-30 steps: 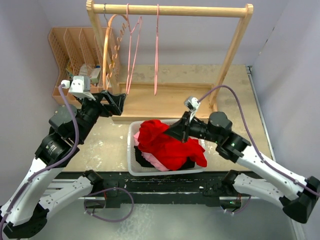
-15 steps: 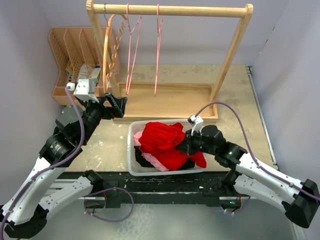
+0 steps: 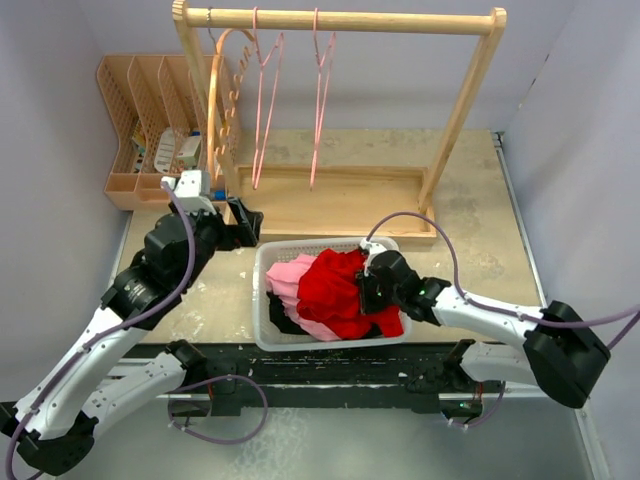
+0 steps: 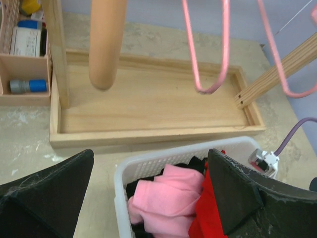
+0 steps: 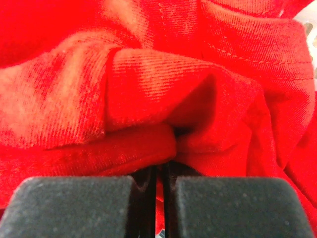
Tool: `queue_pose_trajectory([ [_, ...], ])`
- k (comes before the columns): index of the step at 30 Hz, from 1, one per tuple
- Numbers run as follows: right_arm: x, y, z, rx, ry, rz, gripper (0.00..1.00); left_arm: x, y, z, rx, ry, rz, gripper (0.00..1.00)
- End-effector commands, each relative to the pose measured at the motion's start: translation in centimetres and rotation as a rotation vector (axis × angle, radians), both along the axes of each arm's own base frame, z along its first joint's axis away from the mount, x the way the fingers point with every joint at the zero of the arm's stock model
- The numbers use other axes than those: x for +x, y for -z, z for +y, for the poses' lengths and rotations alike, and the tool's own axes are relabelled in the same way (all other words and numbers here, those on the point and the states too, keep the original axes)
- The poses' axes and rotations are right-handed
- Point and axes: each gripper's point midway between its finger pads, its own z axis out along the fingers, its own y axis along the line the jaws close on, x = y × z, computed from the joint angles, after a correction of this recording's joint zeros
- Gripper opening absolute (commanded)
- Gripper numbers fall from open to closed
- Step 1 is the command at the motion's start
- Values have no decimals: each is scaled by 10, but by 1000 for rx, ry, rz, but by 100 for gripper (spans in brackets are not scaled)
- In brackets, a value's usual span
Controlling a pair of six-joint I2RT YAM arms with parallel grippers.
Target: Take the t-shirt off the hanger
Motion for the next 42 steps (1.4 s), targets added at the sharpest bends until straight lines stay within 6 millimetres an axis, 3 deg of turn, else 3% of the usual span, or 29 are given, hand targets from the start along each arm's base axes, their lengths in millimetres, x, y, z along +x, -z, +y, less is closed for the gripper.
queue_pose_trajectory([
  [1, 1, 28, -13, -107, 49, 43, 0, -4, 26, 7, -22, -46, 79, 99],
  [4, 3, 24, -13, -110, 52, 40, 0, -9, 43, 12, -40, -87, 138, 99],
  [8, 11, -8, -14, -99, 56, -23, 0, -15, 58, 9, -57, -78, 200, 99],
  [9, 14, -20, -14, -93, 57, -49, 1, -17, 61, 4, -55, -43, 206, 99],
  [13, 19, -76, -20, -53, 54, -165, 25, -24, 74, -18, -92, 76, 229, 99],
  [16, 19, -118, -22, 2, 36, -251, 41, -28, 90, -22, -168, 63, 266, 99],
  [20, 17, -164, -23, 86, 26, -342, 42, -29, 91, -10, -211, -16, 274, 99],
  [22, 16, -181, -20, 139, 13, -383, 35, -27, 85, -1, -212, -67, 272, 99],
  [25, 18, -191, -10, 187, -8, -411, 22, -26, 76, 8, -194, -123, 280, 99],
  [28, 24, -188, 1, 198, -26, -410, 13, -25, 73, 11, -172, -131, 276, 99],
  [31, 36, -187, -1, 174, 27, -432, 7, -25, 71, 3, -97, -29, 212, 99],
  [36, 62, -191, -36, 81, 246, -501, 7, -32, 98, 11, -96, -82, 296, 99],
  [42, 105, -192, -107, 26, 518, -530, 10, -36, 106, 18, -75, -84, 277, 99],
])
